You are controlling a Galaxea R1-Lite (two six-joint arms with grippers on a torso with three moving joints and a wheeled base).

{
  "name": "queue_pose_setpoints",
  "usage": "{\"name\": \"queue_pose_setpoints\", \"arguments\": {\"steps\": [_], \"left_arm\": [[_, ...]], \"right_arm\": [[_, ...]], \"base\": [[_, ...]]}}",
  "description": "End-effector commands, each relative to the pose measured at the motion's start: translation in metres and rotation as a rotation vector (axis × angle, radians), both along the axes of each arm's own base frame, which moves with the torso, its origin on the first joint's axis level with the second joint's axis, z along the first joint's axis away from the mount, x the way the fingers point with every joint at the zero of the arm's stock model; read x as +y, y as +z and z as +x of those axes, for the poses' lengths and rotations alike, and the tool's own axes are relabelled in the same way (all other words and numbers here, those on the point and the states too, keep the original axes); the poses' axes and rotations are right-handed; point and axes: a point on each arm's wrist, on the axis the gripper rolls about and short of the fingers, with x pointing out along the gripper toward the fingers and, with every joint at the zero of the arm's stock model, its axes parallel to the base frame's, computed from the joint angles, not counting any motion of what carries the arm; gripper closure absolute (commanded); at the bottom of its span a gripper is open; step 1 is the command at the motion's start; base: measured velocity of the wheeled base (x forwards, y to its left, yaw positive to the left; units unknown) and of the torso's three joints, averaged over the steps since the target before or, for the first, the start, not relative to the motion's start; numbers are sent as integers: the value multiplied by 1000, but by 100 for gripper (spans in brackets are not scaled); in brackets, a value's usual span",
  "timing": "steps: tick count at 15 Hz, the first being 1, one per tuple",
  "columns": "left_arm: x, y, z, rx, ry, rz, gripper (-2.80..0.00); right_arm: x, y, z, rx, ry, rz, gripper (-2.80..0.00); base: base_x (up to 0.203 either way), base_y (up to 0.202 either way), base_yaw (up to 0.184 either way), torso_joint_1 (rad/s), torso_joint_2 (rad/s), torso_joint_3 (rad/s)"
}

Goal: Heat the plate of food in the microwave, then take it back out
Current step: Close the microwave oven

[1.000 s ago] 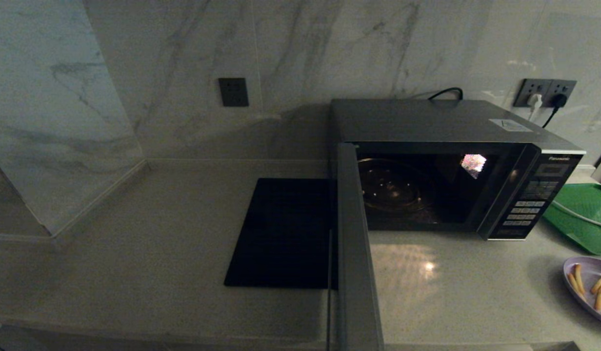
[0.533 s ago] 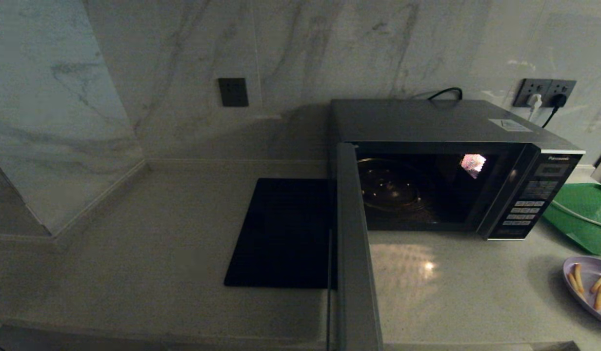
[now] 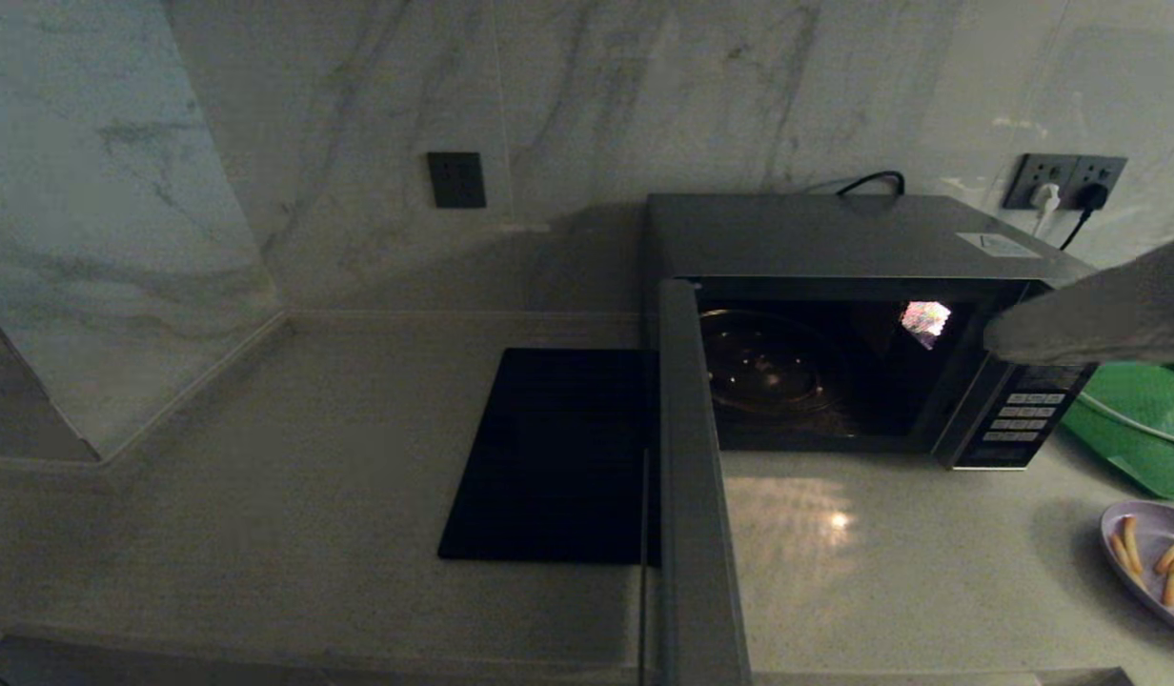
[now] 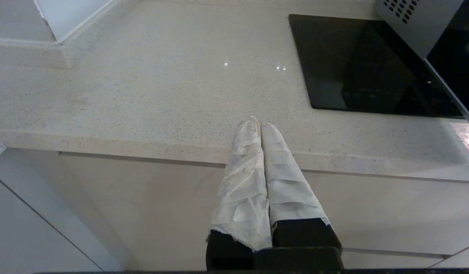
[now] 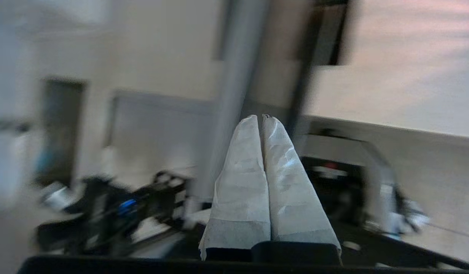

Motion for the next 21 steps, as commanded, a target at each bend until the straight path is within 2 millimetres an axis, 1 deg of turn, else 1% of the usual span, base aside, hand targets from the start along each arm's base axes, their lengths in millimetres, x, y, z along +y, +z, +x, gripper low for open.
{"name": "queue_pose_setpoints", "arguments": {"steps": [1, 3, 5, 8, 10, 15, 21], "left_arm": [[0, 0, 0, 0, 0, -1, 0], [0, 0, 0, 0, 0, -1, 0], [0, 0, 0, 0, 0, -1, 0], [0, 0, 0, 0, 0, -1, 0], [0, 0, 0, 0, 0, -1, 0], [0, 0, 0, 0, 0, -1, 0], [0, 0, 0, 0, 0, -1, 0]], "right_arm": [[38, -14, 15, 23, 33, -23, 0], [65, -27, 26, 33, 48, -52, 0], [87, -37, 26, 39, 87, -71, 0], [110, -49, 28, 40, 123, -85, 0], [119, -54, 27, 45, 141, -99, 0], [132, -67, 31, 63, 155, -142, 0], [143, -82, 36, 95, 149, -187, 0]], "base": [[0, 0, 0, 0, 0, 0], [0, 0, 0, 0, 0, 0], [0, 0, 0, 0, 0, 0], [0, 0, 0, 0, 0, 0], [0, 0, 0, 0, 0, 0], [0, 0, 0, 0, 0, 0], [0, 0, 0, 0, 0, 0]]}}
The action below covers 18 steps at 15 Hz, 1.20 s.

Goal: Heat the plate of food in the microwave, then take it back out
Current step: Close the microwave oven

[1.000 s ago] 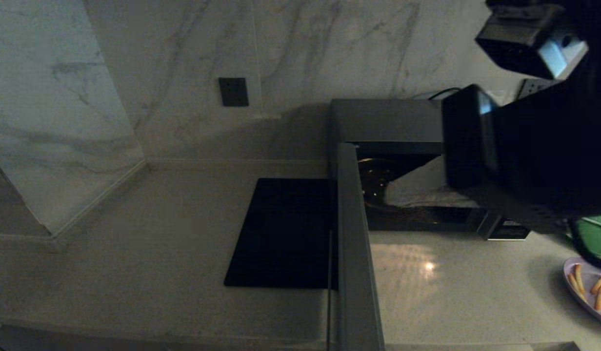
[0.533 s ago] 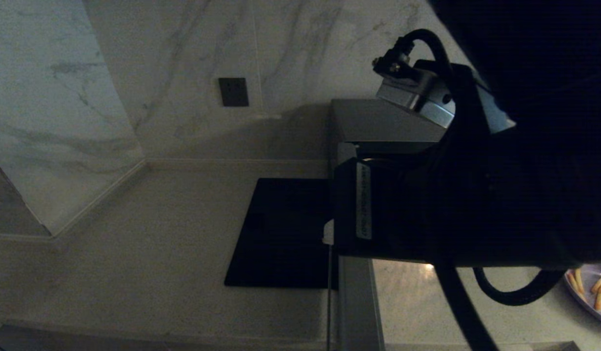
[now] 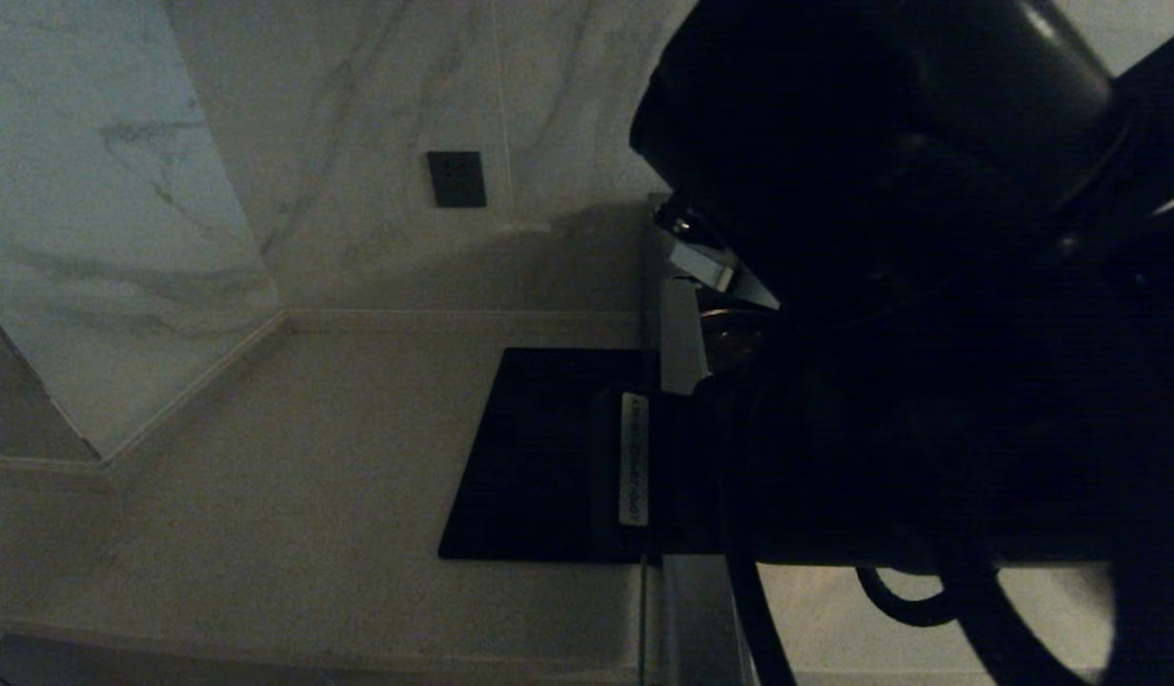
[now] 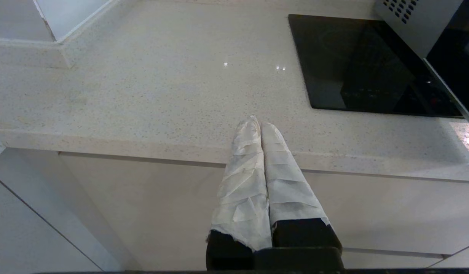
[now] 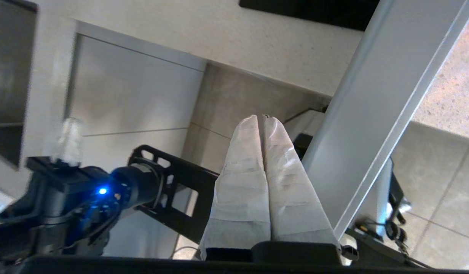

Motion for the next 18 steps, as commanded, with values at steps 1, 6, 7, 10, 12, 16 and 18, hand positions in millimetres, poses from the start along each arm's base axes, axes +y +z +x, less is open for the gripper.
{"name": "queue_pose_setpoints", "arguments": {"steps": [1, 6, 7, 10, 12, 16, 18], "left_arm": [[0, 0, 0, 1, 0, -1, 0], [0, 0, 0, 0, 0, -1, 0], [0, 0, 0, 0, 0, -1, 0], [0, 0, 0, 0, 0, -1, 0], [0, 0, 0, 0, 0, -1, 0], [0, 0, 0, 0, 0, -1, 0], [0, 0, 0, 0, 0, -1, 0]], "right_arm": [[4, -7, 2, 14, -6, -25, 0], [5, -21, 6, -26, -76, -103, 0], [3, -22, 7, -39, -98, -117, 0], [-5, -24, 15, -61, -201, -138, 0], [-16, -26, 25, -119, -316, -199, 0], [-57, -24, 53, -213, -626, -308, 0], [-78, -21, 64, -256, -742, -343, 0]], "base": [[0, 0, 0, 0, 0, 0], [0, 0, 0, 0, 0, 0], [0, 0, 0, 0, 0, 0], [0, 0, 0, 0, 0, 0], [0, 0, 0, 0, 0, 0], [0, 0, 0, 0, 0, 0], [0, 0, 0, 0, 0, 0]]}}
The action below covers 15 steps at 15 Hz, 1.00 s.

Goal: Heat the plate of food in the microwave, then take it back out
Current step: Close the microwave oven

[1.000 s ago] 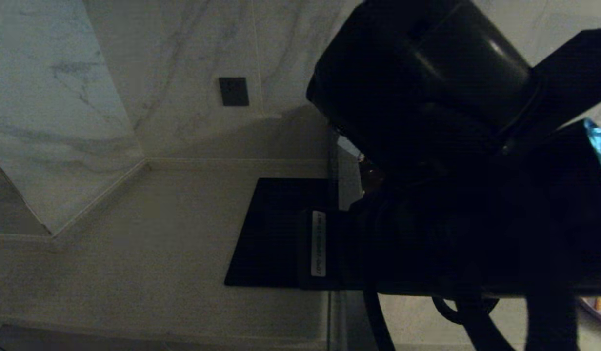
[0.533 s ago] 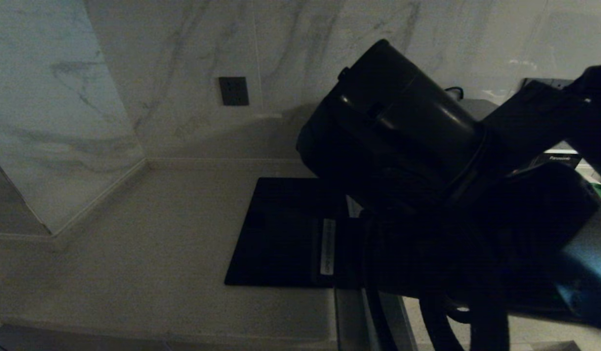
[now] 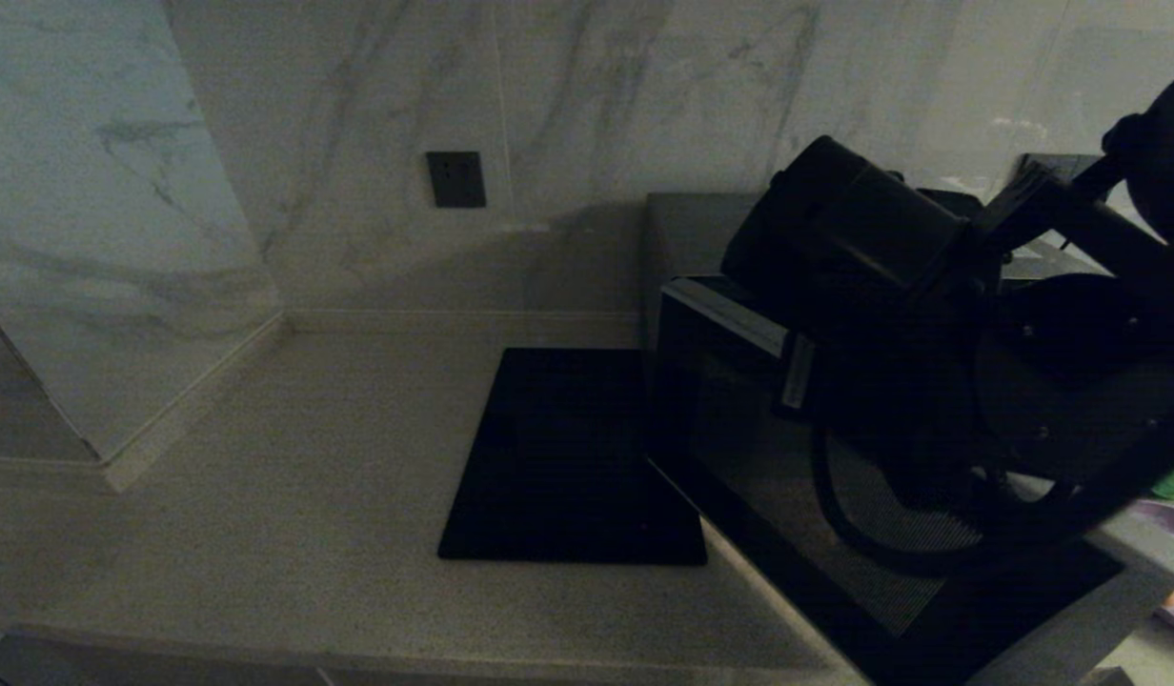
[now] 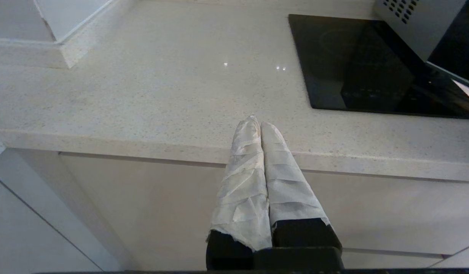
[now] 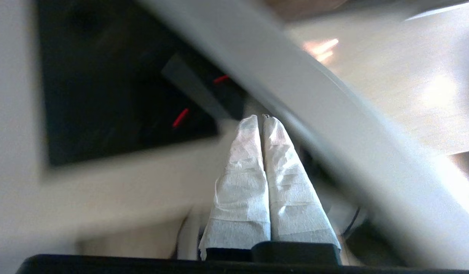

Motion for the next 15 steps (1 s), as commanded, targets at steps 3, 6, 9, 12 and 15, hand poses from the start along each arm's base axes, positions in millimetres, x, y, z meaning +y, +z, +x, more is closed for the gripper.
{"name": "queue_pose_setpoints", "arguments": {"steps": [3, 6, 9, 12, 15], "left_arm": [[0, 0, 0, 0, 1, -1, 0], [0, 0, 0, 0, 1, -1, 0], [0, 0, 0, 0, 1, -1, 0], [0, 0, 0, 0, 1, -1, 0], [0, 0, 0, 0, 1, -1, 0]], "right_arm": [[-41, 9, 16, -62, -180, -13, 0], [-56, 3, 25, -39, -241, -23, 0], [-81, -17, 61, -11, -368, -19, 0], [-112, -38, 113, -5, -479, -10, 0], [-148, -52, 162, -47, -495, 30, 0]], "base": [[0, 0, 0, 0, 0, 0], [0, 0, 0, 0, 0, 0], [0, 0, 0, 0, 0, 0], [0, 0, 0, 0, 0, 0], [0, 0, 0, 0, 0, 0]]}}
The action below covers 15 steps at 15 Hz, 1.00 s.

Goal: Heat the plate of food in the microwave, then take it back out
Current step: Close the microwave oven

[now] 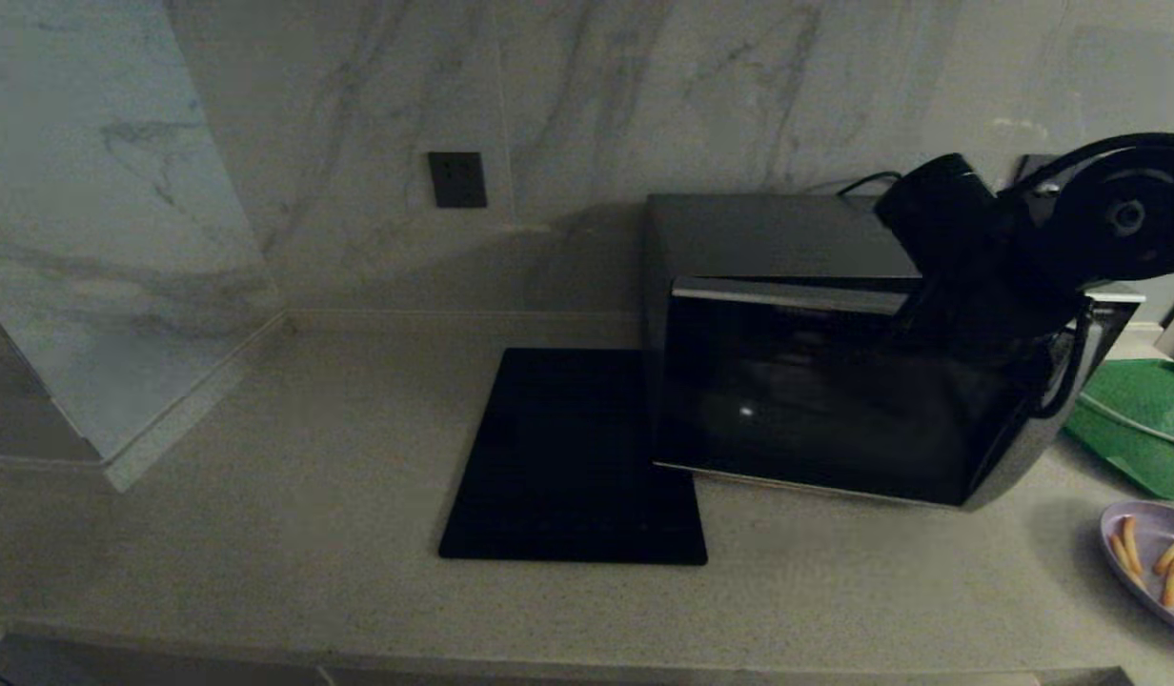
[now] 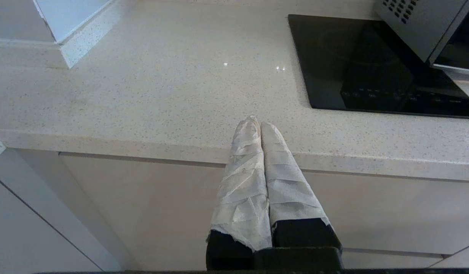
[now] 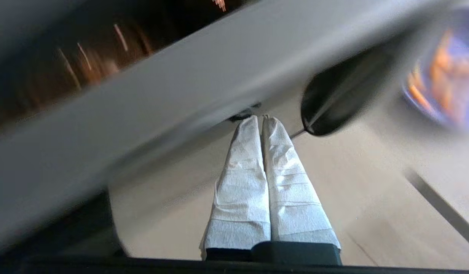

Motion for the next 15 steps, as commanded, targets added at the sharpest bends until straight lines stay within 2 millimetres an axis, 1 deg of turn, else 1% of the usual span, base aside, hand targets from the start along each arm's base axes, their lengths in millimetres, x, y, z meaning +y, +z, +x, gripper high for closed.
{"name": "queue_pose_setpoints", "arguments": {"steps": [1, 2, 4, 8, 11, 13, 15], "left_arm": [[0, 0, 0, 0, 0, -1, 0], [0, 0, 0, 0, 0, -1, 0], [0, 0, 0, 0, 0, -1, 0], [0, 0, 0, 0, 0, -1, 0], [0, 0, 0, 0, 0, -1, 0], [0, 0, 0, 0, 0, -1, 0], [0, 0, 0, 0, 0, -1, 0]], "right_arm": [[-24, -19, 33, 0, -25, -1, 0], [-31, -22, 38, 2, -35, -5, 0], [-37, -21, 42, -6, -42, 6, 0], [-40, -14, 45, -27, -33, 23, 0], [-40, -5, 45, -51, -10, 37, 0], [-42, 6, 35, -67, -7, 38, 0], [-50, 18, 13, -76, -7, 45, 0]], "base": [[0, 0, 0, 0, 0, 0], [0, 0, 0, 0, 0, 0], [0, 0, 0, 0, 0, 0], [0, 0, 0, 0, 0, 0], [0, 0, 0, 0, 0, 0], [0, 0, 0, 0, 0, 0], [0, 0, 0, 0, 0, 0]]}}
